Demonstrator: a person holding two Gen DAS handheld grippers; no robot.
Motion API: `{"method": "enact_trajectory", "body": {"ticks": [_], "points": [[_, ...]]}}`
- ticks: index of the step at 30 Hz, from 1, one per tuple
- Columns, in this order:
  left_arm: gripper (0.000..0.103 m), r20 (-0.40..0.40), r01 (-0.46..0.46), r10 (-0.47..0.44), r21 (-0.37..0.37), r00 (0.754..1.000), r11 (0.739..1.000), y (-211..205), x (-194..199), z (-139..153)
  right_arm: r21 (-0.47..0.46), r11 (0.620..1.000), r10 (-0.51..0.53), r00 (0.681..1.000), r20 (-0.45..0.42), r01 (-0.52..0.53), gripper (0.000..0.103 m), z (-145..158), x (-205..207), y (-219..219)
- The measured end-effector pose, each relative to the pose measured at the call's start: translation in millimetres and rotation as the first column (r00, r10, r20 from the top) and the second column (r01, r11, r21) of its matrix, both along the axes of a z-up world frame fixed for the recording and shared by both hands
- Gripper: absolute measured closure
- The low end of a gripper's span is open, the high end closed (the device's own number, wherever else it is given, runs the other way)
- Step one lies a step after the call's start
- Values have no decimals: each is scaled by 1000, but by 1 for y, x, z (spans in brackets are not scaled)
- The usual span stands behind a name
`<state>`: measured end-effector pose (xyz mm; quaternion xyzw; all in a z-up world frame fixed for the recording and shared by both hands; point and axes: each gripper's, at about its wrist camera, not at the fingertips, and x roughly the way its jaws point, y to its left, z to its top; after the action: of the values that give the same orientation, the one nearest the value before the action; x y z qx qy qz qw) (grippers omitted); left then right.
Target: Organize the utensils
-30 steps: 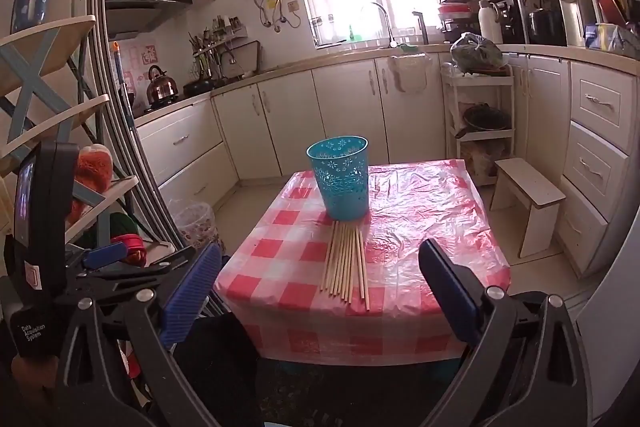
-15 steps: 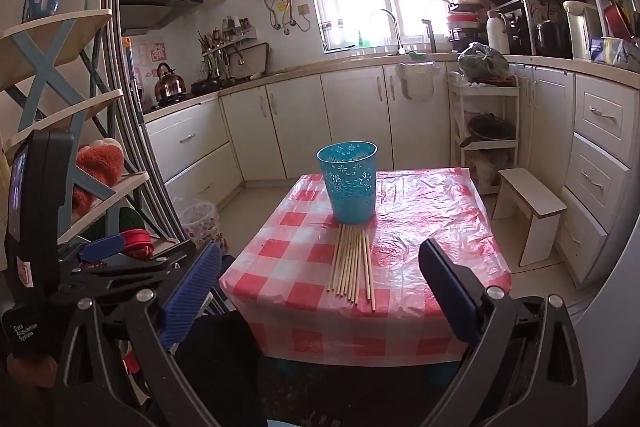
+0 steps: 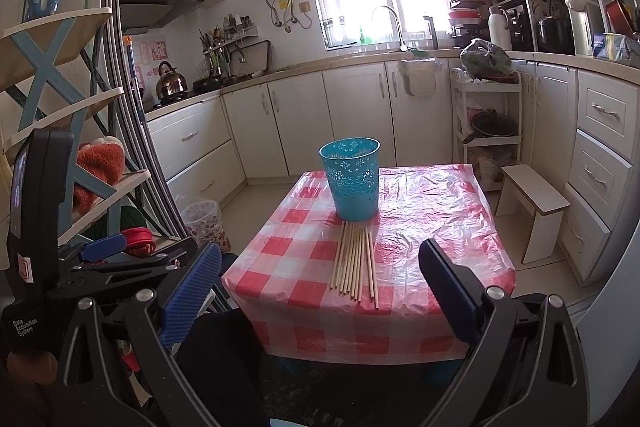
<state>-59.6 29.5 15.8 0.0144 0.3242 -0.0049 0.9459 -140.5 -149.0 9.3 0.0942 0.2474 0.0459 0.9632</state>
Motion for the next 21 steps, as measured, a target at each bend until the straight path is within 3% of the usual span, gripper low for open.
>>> {"method": "enact_trajectory", "body": {"ticks": [21], "points": [[8,-6,-11,11,-5,1000,1000,-1,5,-3,-2,1000,8,1000,3,-8,8,3,2,0]]}}
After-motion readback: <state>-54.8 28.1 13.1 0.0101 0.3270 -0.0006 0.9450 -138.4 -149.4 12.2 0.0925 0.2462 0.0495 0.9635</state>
